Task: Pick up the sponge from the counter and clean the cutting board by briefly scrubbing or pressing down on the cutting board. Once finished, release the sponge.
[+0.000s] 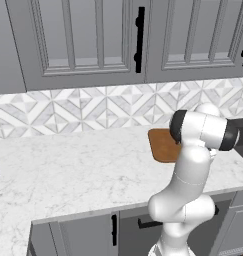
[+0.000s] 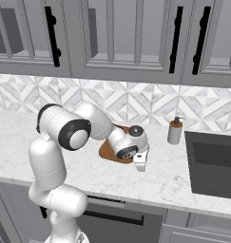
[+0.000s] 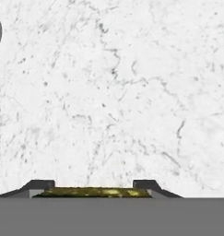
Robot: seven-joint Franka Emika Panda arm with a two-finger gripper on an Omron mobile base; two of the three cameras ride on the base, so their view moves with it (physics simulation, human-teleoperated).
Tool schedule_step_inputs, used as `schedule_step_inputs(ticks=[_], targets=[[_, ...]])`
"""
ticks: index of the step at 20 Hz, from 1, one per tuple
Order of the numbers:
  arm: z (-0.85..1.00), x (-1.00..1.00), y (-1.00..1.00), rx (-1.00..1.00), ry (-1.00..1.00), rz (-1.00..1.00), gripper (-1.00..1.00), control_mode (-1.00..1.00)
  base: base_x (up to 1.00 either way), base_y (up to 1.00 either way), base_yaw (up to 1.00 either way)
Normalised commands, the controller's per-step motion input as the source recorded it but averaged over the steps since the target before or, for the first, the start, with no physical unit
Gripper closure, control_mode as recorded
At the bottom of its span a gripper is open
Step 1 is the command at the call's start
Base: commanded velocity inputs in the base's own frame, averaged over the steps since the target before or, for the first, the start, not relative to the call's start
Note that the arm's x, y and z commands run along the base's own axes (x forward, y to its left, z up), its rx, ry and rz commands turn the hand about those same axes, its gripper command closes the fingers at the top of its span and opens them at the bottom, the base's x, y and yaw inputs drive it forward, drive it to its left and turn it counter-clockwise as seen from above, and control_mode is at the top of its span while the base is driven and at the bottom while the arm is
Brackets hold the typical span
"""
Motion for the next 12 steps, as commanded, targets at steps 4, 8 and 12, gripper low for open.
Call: schedule_step_inputs(ticks=[4, 8, 12], targets=[[-0.24, 0.0, 0.71, -0.22, -0.01, -0.19, 1.0, -1.0, 0.0, 0.0, 0.0], [-0.01, 0.21, 0.6, -0.16, 0.0, -0.3, 1.0, -1.0, 0.0, 0.0, 0.0], [0.1, 0.49, 0.32, -0.01, 0.01, -0.24, 1.0, -1.0, 0.0, 0.0, 0.0]])
